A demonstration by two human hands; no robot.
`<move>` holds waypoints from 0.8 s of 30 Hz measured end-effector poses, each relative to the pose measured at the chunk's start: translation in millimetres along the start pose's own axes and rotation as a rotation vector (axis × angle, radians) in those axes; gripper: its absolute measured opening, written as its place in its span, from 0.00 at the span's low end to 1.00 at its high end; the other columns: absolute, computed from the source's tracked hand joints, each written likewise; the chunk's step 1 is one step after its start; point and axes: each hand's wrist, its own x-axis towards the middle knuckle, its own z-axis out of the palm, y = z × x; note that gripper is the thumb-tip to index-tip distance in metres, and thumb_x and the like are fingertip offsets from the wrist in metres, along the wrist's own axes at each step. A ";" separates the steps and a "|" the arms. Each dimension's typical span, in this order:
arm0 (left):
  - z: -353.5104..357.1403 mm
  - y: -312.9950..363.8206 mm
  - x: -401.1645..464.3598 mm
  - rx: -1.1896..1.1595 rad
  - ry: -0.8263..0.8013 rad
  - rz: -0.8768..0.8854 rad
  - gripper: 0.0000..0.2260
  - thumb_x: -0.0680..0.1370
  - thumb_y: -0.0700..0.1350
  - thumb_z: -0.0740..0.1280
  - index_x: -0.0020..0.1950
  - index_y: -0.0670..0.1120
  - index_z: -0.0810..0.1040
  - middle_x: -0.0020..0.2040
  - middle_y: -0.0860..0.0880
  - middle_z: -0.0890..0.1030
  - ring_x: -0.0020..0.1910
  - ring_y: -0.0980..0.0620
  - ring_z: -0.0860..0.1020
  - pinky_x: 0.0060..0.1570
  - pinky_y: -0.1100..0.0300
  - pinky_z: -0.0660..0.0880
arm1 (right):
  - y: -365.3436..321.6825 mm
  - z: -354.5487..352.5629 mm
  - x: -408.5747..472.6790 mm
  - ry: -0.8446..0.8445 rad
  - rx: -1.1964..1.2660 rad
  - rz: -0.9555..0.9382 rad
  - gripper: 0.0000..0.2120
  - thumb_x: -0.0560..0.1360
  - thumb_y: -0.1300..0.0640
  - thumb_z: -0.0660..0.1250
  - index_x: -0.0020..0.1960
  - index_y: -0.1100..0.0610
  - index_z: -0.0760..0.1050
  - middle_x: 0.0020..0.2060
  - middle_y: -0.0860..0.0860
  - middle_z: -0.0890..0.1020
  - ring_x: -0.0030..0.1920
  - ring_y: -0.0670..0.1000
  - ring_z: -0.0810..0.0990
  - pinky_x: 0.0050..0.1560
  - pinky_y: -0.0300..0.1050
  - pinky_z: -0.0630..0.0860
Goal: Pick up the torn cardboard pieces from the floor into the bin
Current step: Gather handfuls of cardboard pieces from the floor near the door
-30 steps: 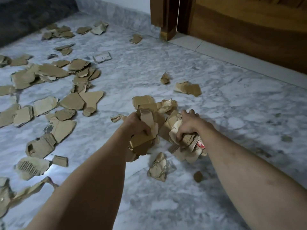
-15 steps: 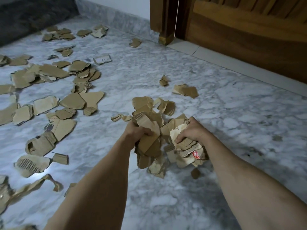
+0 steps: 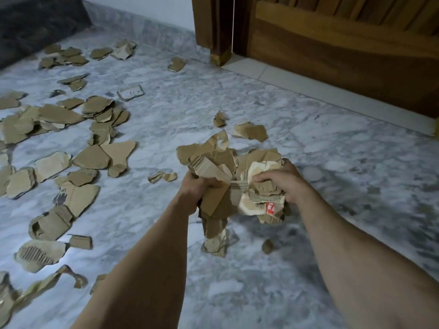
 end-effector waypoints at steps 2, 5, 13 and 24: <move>7.7 5.2 -9.9 -0.027 -0.006 -0.034 0.18 0.68 0.29 0.74 0.55 0.44 0.82 0.54 0.40 0.85 0.52 0.38 0.83 0.48 0.43 0.83 | -8.5 -7.4 -17.2 0.005 0.004 0.027 0.40 0.50 0.59 0.84 0.59 0.55 0.73 0.52 0.53 0.84 0.53 0.57 0.83 0.58 0.56 0.81; 16.7 24.7 -47.8 -0.054 -0.077 -0.130 0.20 0.69 0.30 0.75 0.60 0.41 0.80 0.56 0.38 0.84 0.54 0.36 0.83 0.48 0.43 0.82 | -22.1 -36.6 -55.1 -0.020 0.046 0.102 0.30 0.60 0.65 0.82 0.57 0.54 0.75 0.51 0.53 0.84 0.52 0.54 0.82 0.57 0.52 0.80; 83.7 166.1 -189.0 0.140 -0.288 -0.387 0.33 0.60 0.38 0.82 0.64 0.43 0.79 0.58 0.38 0.83 0.56 0.35 0.83 0.53 0.38 0.81 | -114.4 -152.8 -238.3 -0.013 0.181 0.131 0.21 0.62 0.64 0.82 0.53 0.54 0.82 0.49 0.54 0.87 0.51 0.55 0.85 0.58 0.55 0.81; 198.9 315.2 -402.2 0.608 -0.881 -0.388 0.20 0.71 0.34 0.75 0.63 0.45 0.80 0.56 0.41 0.85 0.53 0.40 0.84 0.51 0.44 0.82 | -157.7 -225.7 -546.5 0.405 0.676 0.233 0.28 0.58 0.61 0.83 0.56 0.55 0.81 0.49 0.62 0.85 0.50 0.62 0.86 0.54 0.60 0.82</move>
